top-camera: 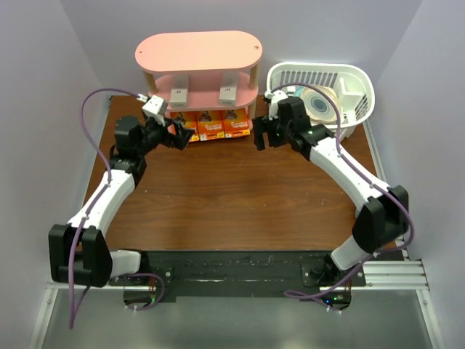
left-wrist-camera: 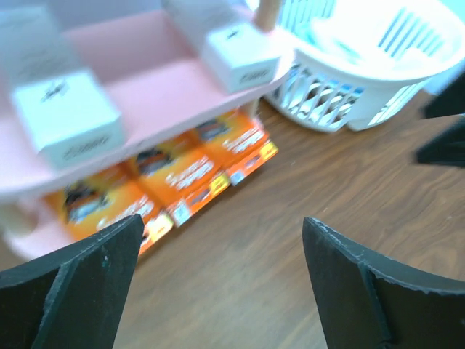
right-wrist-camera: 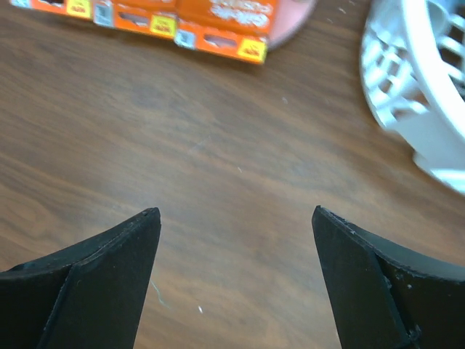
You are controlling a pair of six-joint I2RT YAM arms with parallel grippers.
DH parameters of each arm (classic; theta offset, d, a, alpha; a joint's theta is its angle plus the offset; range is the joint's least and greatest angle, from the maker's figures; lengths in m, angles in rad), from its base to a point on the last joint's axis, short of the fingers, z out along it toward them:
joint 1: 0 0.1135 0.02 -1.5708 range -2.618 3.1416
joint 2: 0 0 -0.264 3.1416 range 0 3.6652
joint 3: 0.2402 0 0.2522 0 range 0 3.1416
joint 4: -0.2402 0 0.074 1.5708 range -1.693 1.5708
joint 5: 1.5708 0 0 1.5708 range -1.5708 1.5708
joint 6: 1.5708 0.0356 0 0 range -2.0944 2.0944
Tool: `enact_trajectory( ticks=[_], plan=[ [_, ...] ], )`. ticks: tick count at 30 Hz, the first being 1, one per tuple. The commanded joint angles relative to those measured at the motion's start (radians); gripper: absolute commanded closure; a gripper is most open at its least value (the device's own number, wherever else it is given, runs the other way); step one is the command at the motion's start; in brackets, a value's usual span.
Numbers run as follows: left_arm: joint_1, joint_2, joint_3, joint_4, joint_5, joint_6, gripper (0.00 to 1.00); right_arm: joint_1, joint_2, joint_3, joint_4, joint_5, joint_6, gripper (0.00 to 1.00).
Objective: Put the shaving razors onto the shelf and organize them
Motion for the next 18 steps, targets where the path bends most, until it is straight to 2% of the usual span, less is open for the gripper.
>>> enact_trajectory(
  ticks=[1,6,9,11,12,13,16,17,18],
  plan=[
    [-0.091,0.078,0.095,0.135,-0.046,-0.010,0.00,-0.001,0.084,0.140,0.097,-0.124,0.013,0.11],
    [-0.217,0.198,0.217,0.141,-0.210,0.011,0.00,-0.004,0.150,0.217,0.151,-0.134,0.010,0.09],
    [-0.263,0.293,0.307,0.152,-0.265,0.003,0.00,-0.019,0.132,0.193,0.252,-0.123,0.017,0.16],
    [-0.277,0.361,0.365,0.160,-0.293,-0.007,0.02,-0.030,0.085,0.101,0.406,-0.080,0.047,0.26],
    [-0.287,0.381,0.382,0.166,-0.330,-0.021,0.07,-0.032,0.077,0.075,0.447,-0.025,0.063,0.39],
    [-0.291,0.420,0.400,0.164,-0.345,-0.024,0.10,-0.030,0.077,0.050,0.467,0.007,0.068,0.46],
    [-0.301,0.476,0.455,0.166,-0.408,-0.032,0.23,-0.032,0.124,0.092,0.505,0.083,0.077,0.66],
    [-0.303,0.485,0.472,0.166,-0.416,-0.032,0.25,-0.035,0.144,0.105,0.516,0.095,0.087,0.69],
    [-0.306,0.500,0.479,0.173,-0.410,-0.027,0.32,-0.036,0.170,0.116,0.524,0.104,0.094,0.75]
  ],
)
